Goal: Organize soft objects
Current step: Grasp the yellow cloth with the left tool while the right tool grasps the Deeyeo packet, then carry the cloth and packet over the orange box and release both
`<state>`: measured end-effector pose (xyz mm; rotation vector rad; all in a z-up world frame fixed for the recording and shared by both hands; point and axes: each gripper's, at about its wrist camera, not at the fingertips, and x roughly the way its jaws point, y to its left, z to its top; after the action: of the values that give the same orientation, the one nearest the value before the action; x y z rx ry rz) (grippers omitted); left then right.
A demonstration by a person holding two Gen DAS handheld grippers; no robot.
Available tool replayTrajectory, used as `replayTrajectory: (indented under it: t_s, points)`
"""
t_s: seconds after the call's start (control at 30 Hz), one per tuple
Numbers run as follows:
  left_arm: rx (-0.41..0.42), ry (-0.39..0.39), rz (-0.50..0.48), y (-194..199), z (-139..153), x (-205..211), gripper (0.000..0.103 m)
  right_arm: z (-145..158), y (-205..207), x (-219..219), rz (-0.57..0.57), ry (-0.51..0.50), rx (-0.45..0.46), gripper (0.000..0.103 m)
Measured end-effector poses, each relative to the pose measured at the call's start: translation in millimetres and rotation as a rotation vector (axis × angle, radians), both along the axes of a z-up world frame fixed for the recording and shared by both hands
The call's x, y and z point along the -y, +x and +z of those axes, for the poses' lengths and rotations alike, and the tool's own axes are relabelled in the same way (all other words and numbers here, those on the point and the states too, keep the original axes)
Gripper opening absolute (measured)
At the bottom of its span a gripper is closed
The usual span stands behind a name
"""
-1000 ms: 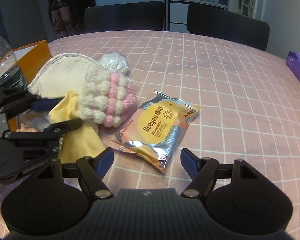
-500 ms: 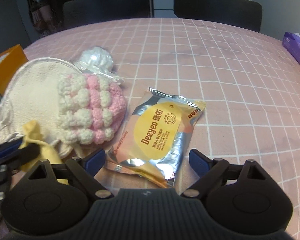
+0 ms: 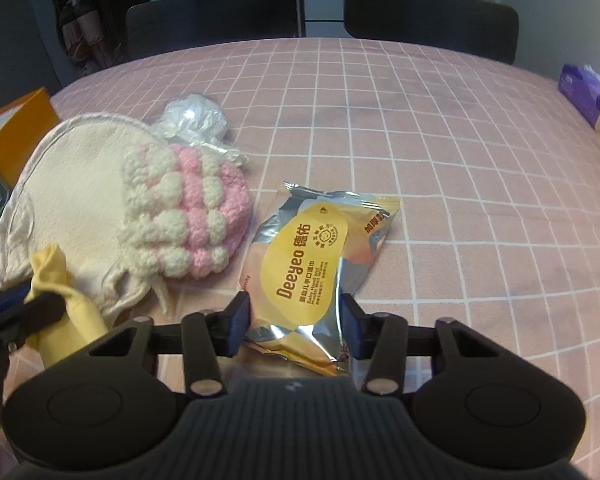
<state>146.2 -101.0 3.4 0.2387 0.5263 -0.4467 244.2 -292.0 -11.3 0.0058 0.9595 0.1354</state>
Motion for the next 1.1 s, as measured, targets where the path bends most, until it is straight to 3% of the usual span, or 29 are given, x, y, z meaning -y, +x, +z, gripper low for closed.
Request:
replayTrajectory:
  t_s: [0.13,0.33,0.63,1.1]
  points:
    - [0.010,-0.025,-0.007,-8.4,5.1,-4.6,0.007,7.9,-19.4,-7.0,0.034,-0.051,0.001,0.034]
    - [0.034,-0.044,-0.021,-24.1,14.5,-9.6,0.007,19.5,-54.9,-7.4,0.046,-0.080,0.013,0.031]
    - [0.085,-0.071,-0.046,-63.6,30.3,-23.6,0.007,50.9,-111.0,-15.5,0.076,-0.033,0.066,0.031]
    - [0.186,-0.079,-0.012,-113.4,66.9,-70.1,0.007,98.3,-185.2,-67.5,0.269,0.014,0.170,0.031]
